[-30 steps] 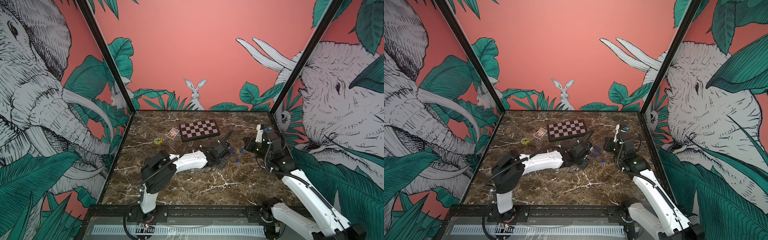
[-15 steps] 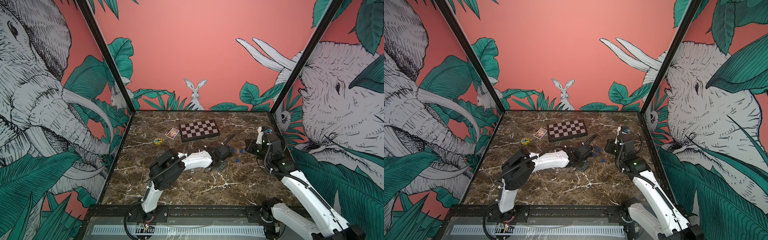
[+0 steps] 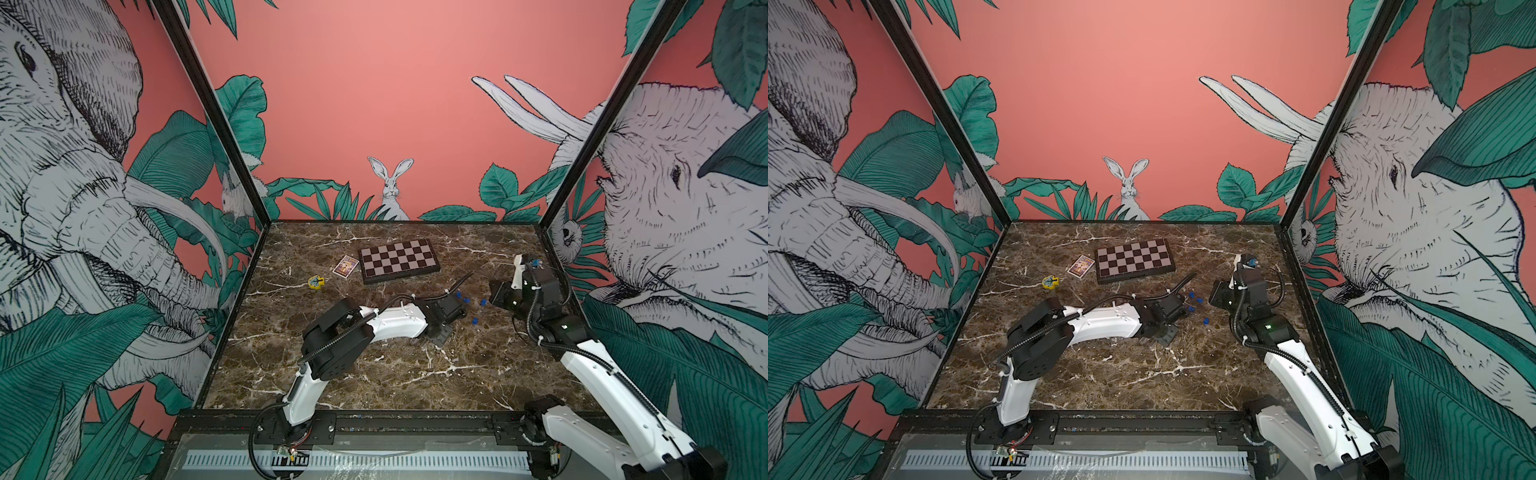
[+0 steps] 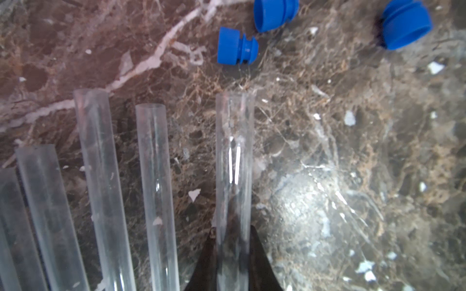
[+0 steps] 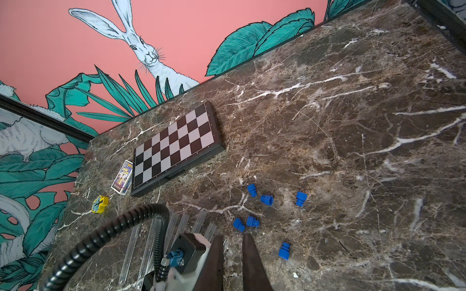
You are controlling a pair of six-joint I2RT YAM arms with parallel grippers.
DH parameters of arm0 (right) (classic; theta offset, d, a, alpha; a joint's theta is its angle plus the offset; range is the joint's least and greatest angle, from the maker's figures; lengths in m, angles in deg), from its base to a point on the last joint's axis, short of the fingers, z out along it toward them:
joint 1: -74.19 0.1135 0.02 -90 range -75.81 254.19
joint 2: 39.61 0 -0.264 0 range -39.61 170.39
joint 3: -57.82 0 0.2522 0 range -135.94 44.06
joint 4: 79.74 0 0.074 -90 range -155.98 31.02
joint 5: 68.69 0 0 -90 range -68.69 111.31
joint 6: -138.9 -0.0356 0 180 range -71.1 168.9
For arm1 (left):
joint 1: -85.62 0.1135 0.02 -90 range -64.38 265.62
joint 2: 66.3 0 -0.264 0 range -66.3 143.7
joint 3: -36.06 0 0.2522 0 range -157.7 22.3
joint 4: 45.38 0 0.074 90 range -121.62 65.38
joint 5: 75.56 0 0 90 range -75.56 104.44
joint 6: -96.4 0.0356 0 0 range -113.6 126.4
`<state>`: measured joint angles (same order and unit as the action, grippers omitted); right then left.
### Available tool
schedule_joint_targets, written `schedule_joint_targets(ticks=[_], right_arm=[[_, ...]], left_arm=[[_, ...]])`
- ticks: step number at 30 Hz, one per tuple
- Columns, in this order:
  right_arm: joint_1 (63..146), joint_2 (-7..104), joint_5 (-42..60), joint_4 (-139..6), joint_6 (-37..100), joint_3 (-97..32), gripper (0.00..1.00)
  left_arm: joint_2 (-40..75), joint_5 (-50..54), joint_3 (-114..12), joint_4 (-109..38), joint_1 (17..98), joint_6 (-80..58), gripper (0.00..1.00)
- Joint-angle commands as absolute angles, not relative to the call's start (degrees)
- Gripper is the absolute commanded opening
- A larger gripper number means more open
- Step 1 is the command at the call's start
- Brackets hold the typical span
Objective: Remove stoppers from test tubes
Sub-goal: Place the test tube at the center of the board.
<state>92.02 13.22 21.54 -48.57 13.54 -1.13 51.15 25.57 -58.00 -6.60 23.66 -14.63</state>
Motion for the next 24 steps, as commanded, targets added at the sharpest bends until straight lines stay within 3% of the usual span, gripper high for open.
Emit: schedule_joint_targets(ticks=[1,24], right_arm=[[91.69,13.17,21.6,-50.54,13.4,-0.68,0.0],[91.34,13.83,20.72,-50.85,12.85,-1.13,0.0]], left_arm=[[52.97,26.22,-57.6,-5.07,23.41,-16.03,0.04],[53.76,26.61,-56.76,-4.87,23.43,-16.36,0.24]])
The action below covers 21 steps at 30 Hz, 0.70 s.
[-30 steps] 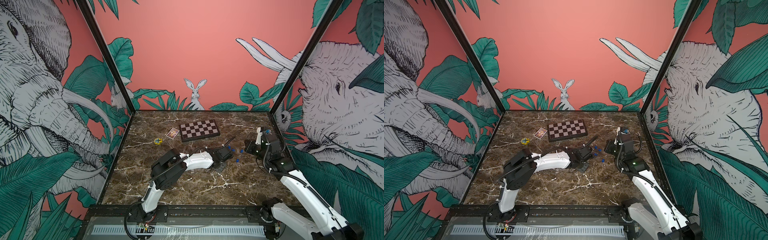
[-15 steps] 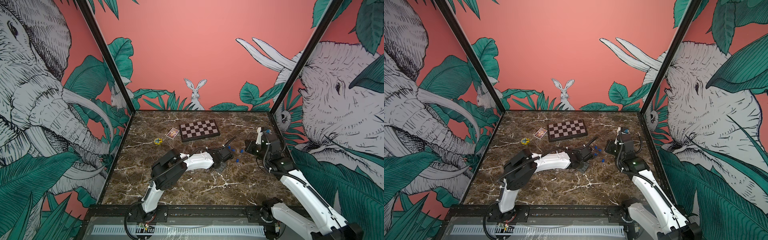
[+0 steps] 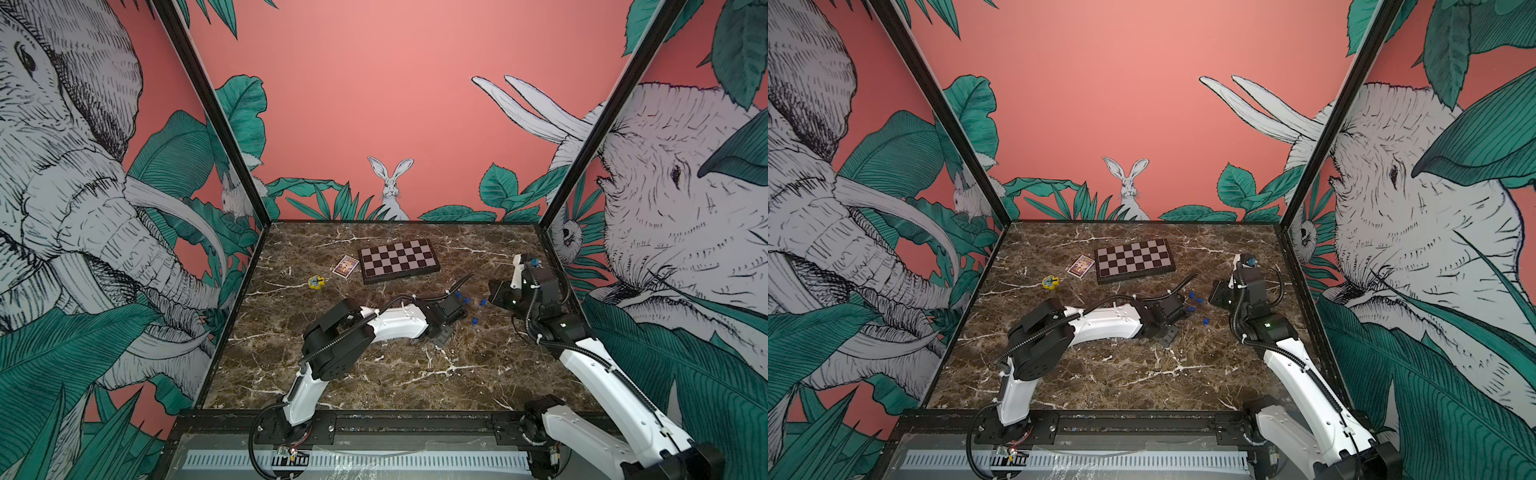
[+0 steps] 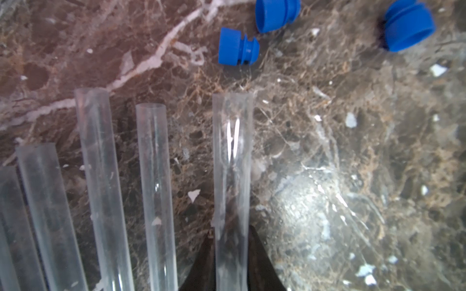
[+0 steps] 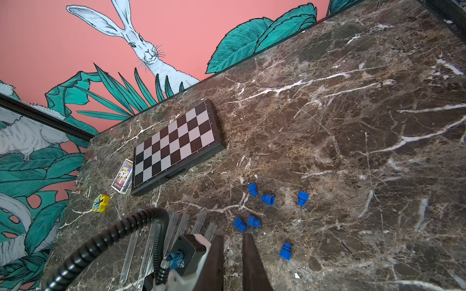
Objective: Remove stoppers from test tubes
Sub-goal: Place the test tube at the center of the board.
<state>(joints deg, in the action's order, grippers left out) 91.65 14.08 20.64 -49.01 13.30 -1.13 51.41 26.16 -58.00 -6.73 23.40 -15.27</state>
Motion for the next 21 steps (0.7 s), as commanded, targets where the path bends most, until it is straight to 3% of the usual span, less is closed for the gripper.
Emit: schedule_joint_targets(ticks=[1,9,21], right_arm=[[91.41,13.74,20.72,-50.9,12.76,-1.05,0.0],[91.3,13.04,20.83,-50.51,12.72,-0.69,0.0],[91.16,12.86,20.87,-49.95,13.05,-0.65,0.0]], left_arm=[[53.76,26.63,-56.79,-4.81,23.41,-16.44,0.24],[53.45,26.56,-56.54,-4.9,23.47,-16.43,0.26],[46.56,26.96,-56.1,-8.59,21.93,-12.0,0.4]])
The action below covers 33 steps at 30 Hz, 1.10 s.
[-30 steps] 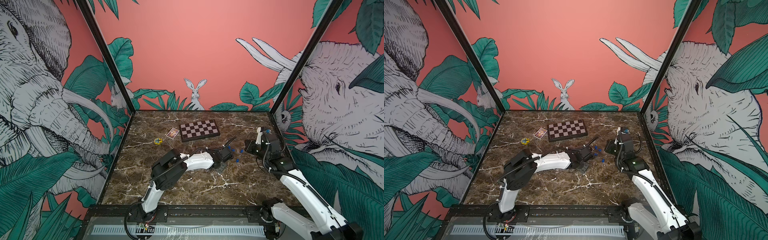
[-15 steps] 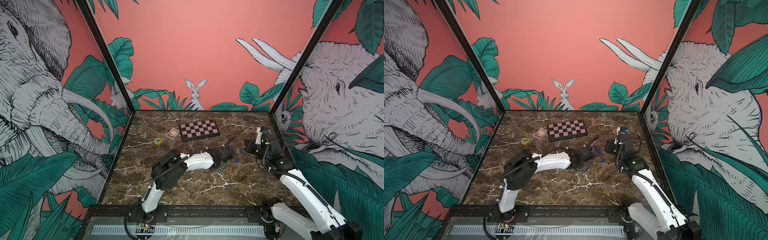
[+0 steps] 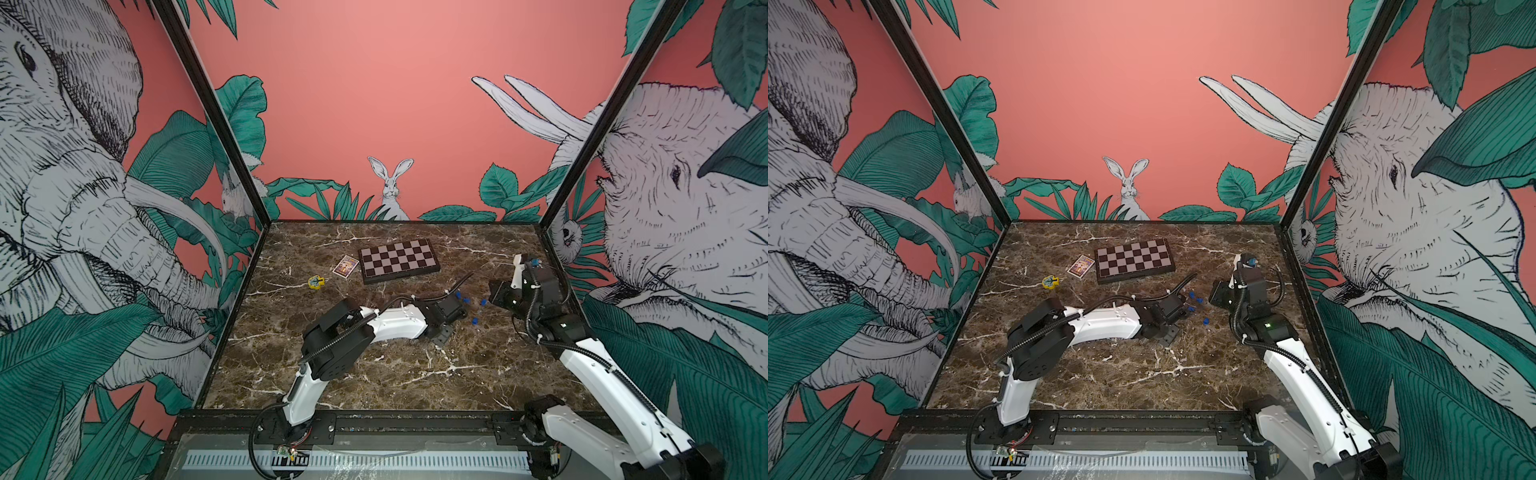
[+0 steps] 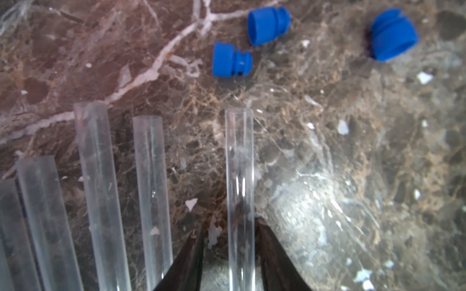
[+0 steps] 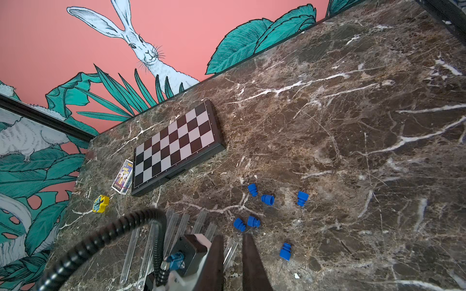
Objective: Remove stoppers from test tubes
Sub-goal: Place the test tube at the center of the board, then place the stopper at the center of the board.
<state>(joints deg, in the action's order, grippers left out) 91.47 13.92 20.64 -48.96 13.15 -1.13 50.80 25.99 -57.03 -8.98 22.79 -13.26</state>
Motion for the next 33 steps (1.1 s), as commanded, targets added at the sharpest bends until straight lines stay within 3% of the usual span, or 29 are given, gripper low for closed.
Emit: schedule_joint_targets(ticks=[1,8,14,25,33], right_arm=[[91.16,12.86,20.8,-49.96,13.04,-0.75,0.0],[91.06,13.07,21.05,-49.67,13.41,-1.21,0.0],[90.9,16.98,20.82,-52.63,13.42,-0.54,0.0],[91.03,40.54,20.5,-74.4,9.12,7.0,0.0],[91.03,51.03,21.69,-78.21,9.06,4.75,0.0]], left_arm=[[45.7,27.52,-56.29,-8.38,21.92,-11.73,0.41],[37.54,29.43,-57.12,-7.62,21.34,-9.57,0.43],[23.74,34.39,-53.43,-9.73,20.82,-7.34,0.45],[2.7,44.0,-40.88,-10.79,21.21,-8.21,0.49],[-4.36,46.51,-35.88,-9.03,21.28,-10.29,0.5]])
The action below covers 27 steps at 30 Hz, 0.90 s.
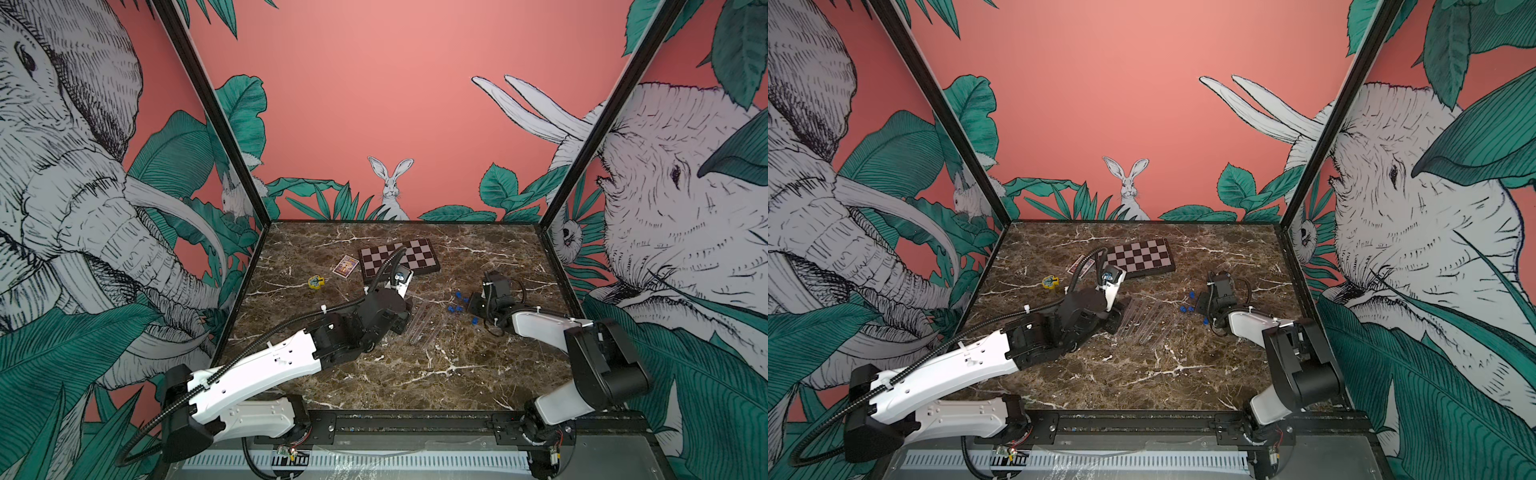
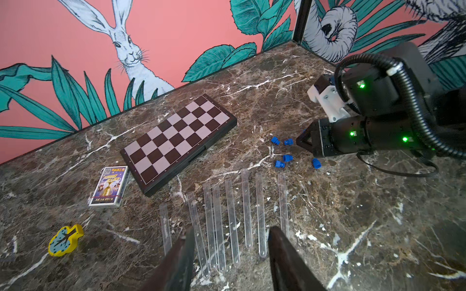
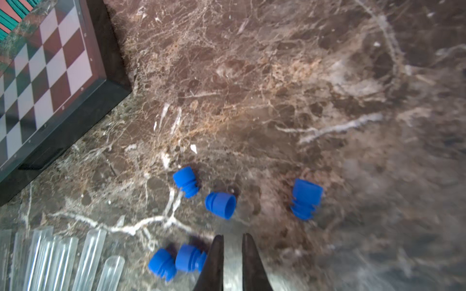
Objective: Remove stoppers from test tubes
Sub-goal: Place the stopper at the center of the board.
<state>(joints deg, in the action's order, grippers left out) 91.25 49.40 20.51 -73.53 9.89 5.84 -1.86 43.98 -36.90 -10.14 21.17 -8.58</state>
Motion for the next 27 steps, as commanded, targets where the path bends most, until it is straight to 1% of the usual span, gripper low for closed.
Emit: schedule_joint_targets(ticks=[1,6,9,12,17,27], right_arm=[[91.05,51.69,21.83,-78.45,9.16,4.48,0.0],[90.99,55.7,22.6,-79.58,9.96,3.91,0.0],[91.03,56.74,22.92,-79.78,10.29,3.64,0.08],[90.99,56.76,22.81,-80.21,10.4,3.76,0.11],[90.99,55.3,23.41,-80.04,11.01,4.58,0.13],[91.01,54.43,23.16,-79.58,11.29,4.77,0.21]], left_arm=[[-4.88,46.72,-35.55,-9.03,21.28,-10.25,0.5],[-5.92,47.49,-35.09,-8.35,21.29,-10.22,0.51],[-6.02,47.57,-35.27,-8.08,21.43,-9.94,0.51],[-6.02,47.77,-35.59,-7.73,21.38,-9.64,0.52],[-6.06,47.85,-35.45,-7.8,21.37,-9.68,0.52],[-5.13,47.69,-36.0,-8.15,21.49,-9.38,0.53]])
